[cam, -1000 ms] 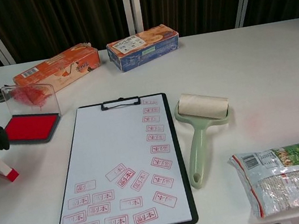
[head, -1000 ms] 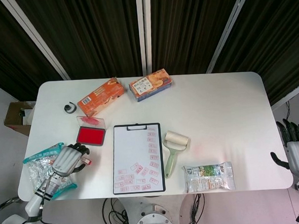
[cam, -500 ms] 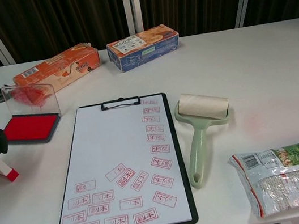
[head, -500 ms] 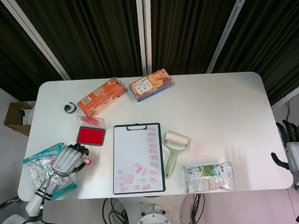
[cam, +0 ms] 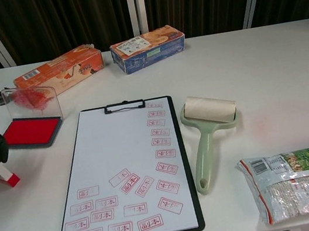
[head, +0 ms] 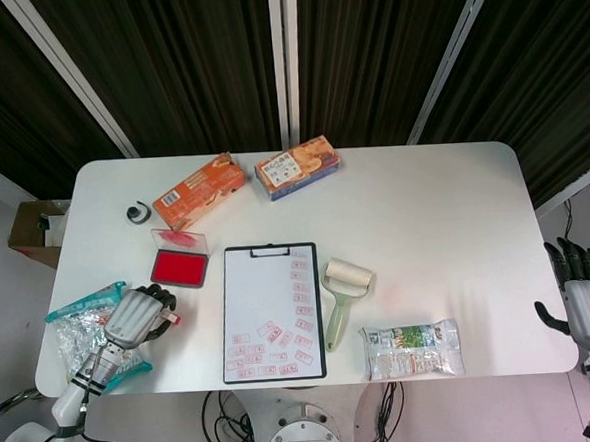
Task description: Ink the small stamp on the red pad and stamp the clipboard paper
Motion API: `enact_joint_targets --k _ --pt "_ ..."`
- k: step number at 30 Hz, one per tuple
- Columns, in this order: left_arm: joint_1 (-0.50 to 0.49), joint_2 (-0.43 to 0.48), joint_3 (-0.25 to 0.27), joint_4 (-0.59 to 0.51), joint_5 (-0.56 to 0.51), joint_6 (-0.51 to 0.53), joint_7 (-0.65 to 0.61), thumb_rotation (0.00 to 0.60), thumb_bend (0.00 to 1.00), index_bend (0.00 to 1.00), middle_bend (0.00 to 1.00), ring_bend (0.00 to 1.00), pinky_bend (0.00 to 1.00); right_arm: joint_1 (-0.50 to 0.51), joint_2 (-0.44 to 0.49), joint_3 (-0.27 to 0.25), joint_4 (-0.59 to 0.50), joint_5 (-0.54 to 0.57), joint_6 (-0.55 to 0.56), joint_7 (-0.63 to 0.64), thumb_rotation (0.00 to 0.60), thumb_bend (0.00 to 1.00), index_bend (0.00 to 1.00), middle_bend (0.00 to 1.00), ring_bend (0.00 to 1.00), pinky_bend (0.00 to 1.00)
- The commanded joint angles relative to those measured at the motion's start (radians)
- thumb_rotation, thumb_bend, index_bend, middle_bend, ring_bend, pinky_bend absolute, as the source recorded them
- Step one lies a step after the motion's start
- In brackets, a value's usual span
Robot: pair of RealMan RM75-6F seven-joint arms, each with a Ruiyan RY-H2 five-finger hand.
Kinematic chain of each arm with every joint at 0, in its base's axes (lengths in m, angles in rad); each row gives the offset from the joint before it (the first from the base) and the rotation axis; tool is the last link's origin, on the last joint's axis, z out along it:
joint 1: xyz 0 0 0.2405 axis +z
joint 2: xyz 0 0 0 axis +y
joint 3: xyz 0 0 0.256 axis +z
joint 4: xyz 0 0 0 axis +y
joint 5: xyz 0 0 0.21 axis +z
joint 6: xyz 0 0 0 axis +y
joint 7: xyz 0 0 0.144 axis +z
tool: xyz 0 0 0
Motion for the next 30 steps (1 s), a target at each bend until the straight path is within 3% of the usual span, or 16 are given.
enact_joint_targets --k 1,23,30 --pt "-0.001 -0.001 0.000 0.000 -0.002 -0.001 0.001 0.600 0.29 0.50 0.50 0.40 0.59 0.000 0.000 -0.001 0.000 0.000 -0.002 0.000 0.600 0.20 0.00 0.00 0.00 0.00" --pt "-0.005 0.012 -0.013 -0.028 -0.026 0.005 -0.015 0.600 0.41 0.60 0.60 0.45 0.63 0.002 0.003 -0.003 -0.008 0.014 -0.012 -0.010 0.600 0.20 0.00 0.00 0.00 0.00" --pt "-0.019 0.053 -0.045 -0.084 -0.048 0.011 -0.050 0.600 0.41 0.62 0.64 0.54 0.67 0.005 0.003 -0.001 -0.010 0.013 -0.012 -0.010 0.600 0.20 0.00 0.00 0.00 0.00"
